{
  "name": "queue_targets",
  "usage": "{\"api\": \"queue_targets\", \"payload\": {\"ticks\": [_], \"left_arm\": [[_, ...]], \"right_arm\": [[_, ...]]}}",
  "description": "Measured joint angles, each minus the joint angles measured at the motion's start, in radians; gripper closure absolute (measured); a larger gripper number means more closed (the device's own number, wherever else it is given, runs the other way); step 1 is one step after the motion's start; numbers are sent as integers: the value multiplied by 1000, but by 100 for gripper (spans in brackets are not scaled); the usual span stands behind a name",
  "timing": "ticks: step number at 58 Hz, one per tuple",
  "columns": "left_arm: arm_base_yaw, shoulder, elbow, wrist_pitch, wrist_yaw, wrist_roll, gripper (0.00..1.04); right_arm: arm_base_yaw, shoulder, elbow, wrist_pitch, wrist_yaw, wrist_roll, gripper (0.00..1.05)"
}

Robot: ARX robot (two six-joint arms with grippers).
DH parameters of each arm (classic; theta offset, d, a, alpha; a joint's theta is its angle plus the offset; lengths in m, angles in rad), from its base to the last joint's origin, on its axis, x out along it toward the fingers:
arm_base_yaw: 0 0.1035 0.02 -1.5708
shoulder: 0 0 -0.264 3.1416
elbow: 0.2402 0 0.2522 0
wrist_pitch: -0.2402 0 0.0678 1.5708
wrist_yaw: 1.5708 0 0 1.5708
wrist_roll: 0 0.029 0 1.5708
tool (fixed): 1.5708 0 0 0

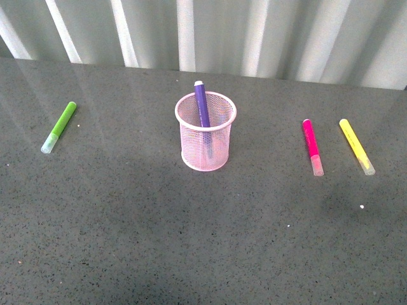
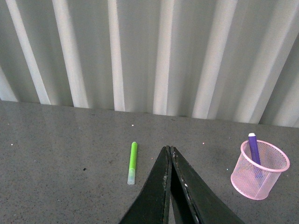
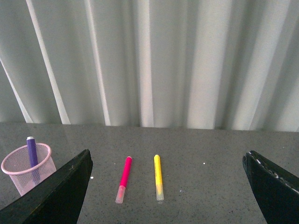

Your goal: Insert purple and pink pens into pink cup

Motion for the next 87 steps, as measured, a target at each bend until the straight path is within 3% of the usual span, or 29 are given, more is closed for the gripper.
{"api": "queue_targets", "payload": {"ticks": [9, 15, 37, 55, 63, 66, 69, 71, 77, 87], "left_arm": [[0, -42, 0, -43, 0, 0, 101], [0, -187, 0, -203, 3, 0, 101], [0, -201, 0, -208, 2, 0, 101], [0, -201, 0, -208, 3, 0, 50], [0, -201, 0, -208, 2, 0, 18], [0, -201, 0, -208, 2, 0, 6], [0, -201, 0, -208, 3, 1, 7], [0, -202, 0, -208, 3, 1, 7], [0, -202, 0, -208, 3, 1, 7], [0, -202, 0, -208, 3, 1, 7]], "right_arm": [[0, 0, 0, 0, 0, 0, 7], [0, 0, 0, 0, 0, 0, 7], [0, 0, 0, 0, 0, 0, 7], [0, 0, 0, 0, 0, 0, 7], [0, 0, 0, 0, 0, 0, 7], [-13, 134, 97, -222, 35, 81, 7], [-48, 330, 191, -362, 24, 152, 7], [-61, 443, 230, -370, 12, 176, 7], [-44, 875, 389, -241, -85, 133, 7], [7, 1260, 564, -90, 23, -39, 7]]}}
